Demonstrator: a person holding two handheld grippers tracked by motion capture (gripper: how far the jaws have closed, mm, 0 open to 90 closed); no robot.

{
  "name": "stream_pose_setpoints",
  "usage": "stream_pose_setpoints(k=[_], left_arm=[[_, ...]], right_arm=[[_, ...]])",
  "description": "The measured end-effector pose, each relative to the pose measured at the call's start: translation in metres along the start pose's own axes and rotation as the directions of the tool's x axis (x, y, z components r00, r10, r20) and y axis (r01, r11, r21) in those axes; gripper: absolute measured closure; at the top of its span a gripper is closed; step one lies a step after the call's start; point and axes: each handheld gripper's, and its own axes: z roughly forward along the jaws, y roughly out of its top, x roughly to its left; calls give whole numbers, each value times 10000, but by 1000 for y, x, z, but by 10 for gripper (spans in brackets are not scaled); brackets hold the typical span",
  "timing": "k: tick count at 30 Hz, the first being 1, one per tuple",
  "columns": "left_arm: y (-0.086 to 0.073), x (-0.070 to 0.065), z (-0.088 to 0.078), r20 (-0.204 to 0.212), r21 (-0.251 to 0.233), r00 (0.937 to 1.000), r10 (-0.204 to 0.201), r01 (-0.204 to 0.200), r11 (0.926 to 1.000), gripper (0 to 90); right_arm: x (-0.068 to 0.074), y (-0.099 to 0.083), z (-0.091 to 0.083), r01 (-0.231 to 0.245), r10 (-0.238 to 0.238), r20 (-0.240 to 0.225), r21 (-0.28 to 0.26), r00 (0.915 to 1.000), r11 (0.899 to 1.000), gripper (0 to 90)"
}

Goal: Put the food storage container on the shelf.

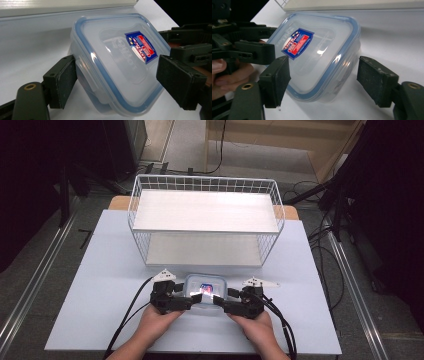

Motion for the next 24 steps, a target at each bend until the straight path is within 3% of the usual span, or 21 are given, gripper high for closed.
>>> stream_pose_setpoints(k=[2,8,11,19,23,24], left_arm=[[0,0,-1,9,48,10000,43,-43,10000,177],[0,-1,-2,-7,105,10000,2,-2,9999,191],[-1,-4,-5,-223,29,9996,148,-147,9999,208],[-5,-6,-13,-291,-89,9989,371,-374,9993,290],[-10,-11,-22,-427,-120,9960,786,-791,9968,328],[-12,-10,-26,-323,-193,9972,680,-686,9975,359]], right_arm=[[0,-1,1,-194,195,-280,67,9994,9998,296],[-1,-3,-2,-436,439,-353,112,9984,9990,341],[-1,-3,-5,-354,356,-353,76,9987,9993,388],[1,-6,-9,-288,284,-355,-109,9990,9995,453],[3,-11,-12,-80,72,-421,-172,9991,9998,492],[4,-12,-12,-15,9,-413,-152,9991,9999,498]])
